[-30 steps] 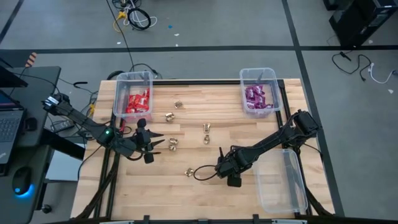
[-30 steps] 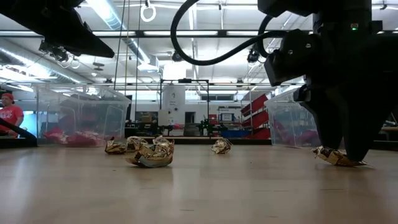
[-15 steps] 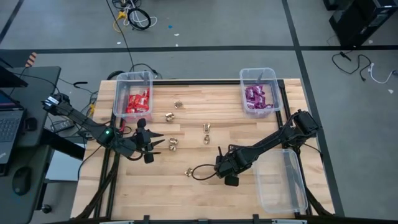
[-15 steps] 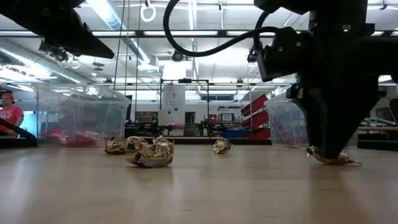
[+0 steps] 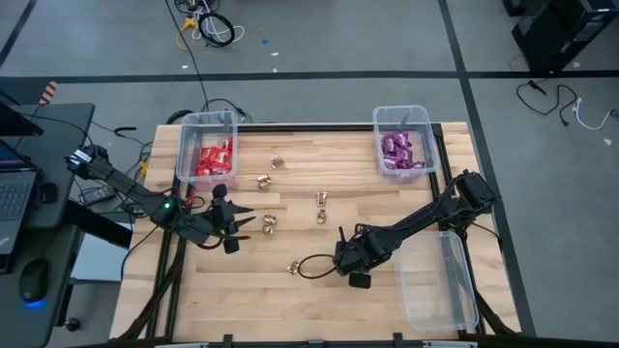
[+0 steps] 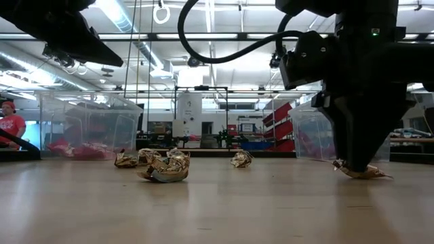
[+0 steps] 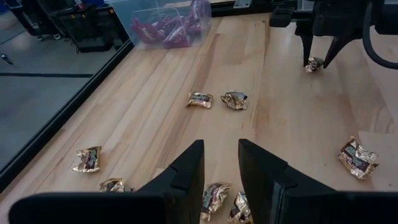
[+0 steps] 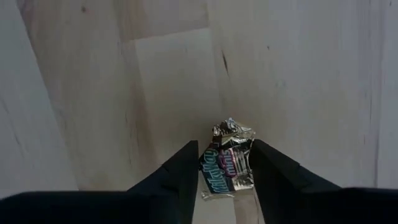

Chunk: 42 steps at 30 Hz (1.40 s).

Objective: Sort candy
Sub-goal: Put the yellow candy into the top left transparent bin

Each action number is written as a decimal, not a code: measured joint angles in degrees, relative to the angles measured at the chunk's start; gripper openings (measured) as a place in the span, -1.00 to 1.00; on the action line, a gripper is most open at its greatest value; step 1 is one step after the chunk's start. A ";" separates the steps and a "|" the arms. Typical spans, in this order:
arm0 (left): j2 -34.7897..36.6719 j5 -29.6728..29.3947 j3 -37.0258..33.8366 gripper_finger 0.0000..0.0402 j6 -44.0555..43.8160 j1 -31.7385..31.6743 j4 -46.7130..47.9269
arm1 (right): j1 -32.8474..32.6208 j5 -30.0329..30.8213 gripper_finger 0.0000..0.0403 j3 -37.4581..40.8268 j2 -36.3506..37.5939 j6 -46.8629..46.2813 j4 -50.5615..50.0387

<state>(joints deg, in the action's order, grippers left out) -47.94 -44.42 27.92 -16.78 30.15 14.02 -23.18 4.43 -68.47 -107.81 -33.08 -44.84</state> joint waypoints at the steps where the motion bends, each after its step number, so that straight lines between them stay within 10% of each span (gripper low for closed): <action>1: 0.00 0.01 0.00 -0.49 -0.06 0.02 0.26 | 0.00 0.00 -0.38 0.00 0.00 0.02 -0.05; 22: 0.00 -0.90 0.00 -0.49 -1.40 0.02 1.20 | 0.02 -0.89 -0.96 -0.04 0.14 0.17 -0.19; 42: -0.02 -1.20 0.02 -0.49 -1.36 0.02 1.20 | 1.29 -3.08 -1.00 -3.75 1.87 -1.35 -2.15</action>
<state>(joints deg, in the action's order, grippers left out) -47.97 -45.63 27.94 -18.13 30.17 15.22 -21.89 1.35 -72.22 -105.94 -34.43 -46.99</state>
